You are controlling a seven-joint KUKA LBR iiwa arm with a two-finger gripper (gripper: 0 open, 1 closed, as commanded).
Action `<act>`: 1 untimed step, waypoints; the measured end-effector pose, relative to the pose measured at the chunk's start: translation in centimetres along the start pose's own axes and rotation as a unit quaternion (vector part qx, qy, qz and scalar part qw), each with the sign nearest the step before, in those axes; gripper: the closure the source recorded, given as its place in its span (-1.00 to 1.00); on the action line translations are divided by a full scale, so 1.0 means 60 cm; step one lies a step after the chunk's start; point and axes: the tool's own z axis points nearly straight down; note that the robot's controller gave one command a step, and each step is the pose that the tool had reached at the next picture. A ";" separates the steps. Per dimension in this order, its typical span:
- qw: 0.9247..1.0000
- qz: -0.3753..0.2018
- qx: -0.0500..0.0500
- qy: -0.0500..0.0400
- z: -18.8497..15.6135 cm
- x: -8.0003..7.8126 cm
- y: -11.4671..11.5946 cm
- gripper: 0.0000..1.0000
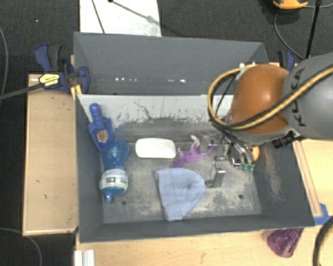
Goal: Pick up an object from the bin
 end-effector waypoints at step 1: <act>1.000 0.000 0.000 -0.004 -0.008 -0.003 0.000 -1.00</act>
Offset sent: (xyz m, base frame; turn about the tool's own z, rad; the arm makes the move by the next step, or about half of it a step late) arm 0.0344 0.0259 -0.0714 0.1217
